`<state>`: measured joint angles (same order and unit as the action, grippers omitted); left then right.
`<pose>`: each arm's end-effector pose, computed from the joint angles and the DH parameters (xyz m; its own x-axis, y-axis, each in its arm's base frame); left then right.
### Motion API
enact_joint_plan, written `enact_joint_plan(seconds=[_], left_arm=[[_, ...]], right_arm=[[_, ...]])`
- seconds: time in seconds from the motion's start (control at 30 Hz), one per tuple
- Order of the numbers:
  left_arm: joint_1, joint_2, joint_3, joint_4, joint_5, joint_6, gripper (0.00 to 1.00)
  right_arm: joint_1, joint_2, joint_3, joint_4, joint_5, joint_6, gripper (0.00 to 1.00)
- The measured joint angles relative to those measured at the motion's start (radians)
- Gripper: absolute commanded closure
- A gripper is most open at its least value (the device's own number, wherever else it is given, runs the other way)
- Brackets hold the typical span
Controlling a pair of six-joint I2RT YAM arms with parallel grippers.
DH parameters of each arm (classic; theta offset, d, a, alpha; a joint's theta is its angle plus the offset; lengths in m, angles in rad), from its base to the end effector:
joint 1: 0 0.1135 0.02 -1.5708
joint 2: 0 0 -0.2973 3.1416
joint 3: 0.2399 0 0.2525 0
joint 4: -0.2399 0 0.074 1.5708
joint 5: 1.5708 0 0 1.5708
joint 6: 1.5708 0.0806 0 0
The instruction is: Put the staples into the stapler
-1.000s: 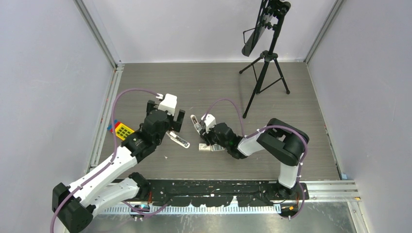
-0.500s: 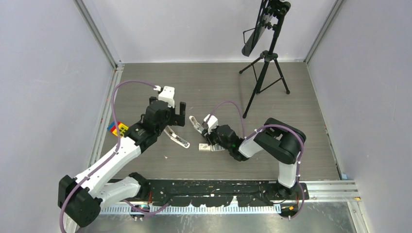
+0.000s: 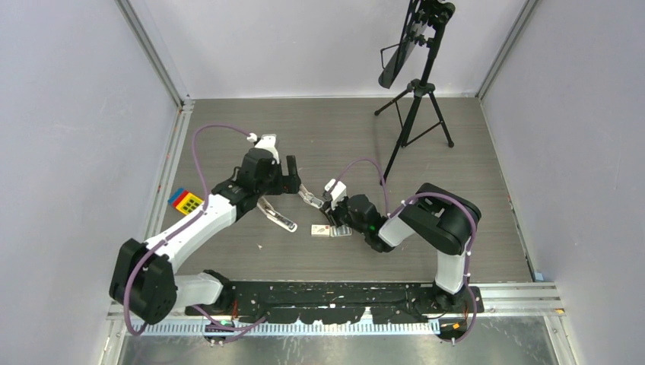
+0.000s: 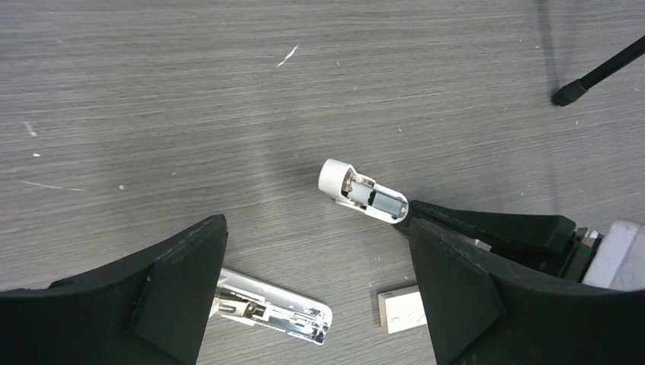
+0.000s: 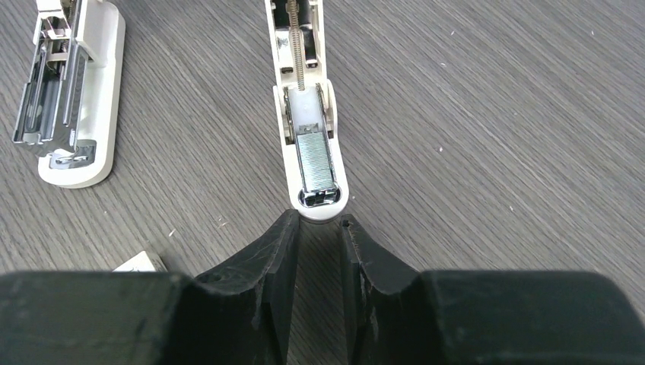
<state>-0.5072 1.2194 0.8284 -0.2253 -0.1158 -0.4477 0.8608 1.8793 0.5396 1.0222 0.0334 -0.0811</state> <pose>0.2606 -0.1342 0.2656 -0.6286 -0.1426 -0.7645 0.1419 0.9455 -0.2930 0.2443 0.2801 0.1235 -0.1431 -0.2907 -0.9461 -0.7513 0.6541 -0.0874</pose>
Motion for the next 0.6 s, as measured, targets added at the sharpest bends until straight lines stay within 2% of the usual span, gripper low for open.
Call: enact_joint_plan(seconds=[0.37,0.6], left_arm=[[0.002,0.128,0.039,0.012,0.034,-0.073,0.10],[0.002,0.166,0.044,0.012,0.040,-0.077,0.12]], right_arm=[[-0.024,0.022,0.000,0.042,-0.063,-0.047,0.60],[-0.048,0.050,0.009,0.079,-0.133,-0.067,0.60]])
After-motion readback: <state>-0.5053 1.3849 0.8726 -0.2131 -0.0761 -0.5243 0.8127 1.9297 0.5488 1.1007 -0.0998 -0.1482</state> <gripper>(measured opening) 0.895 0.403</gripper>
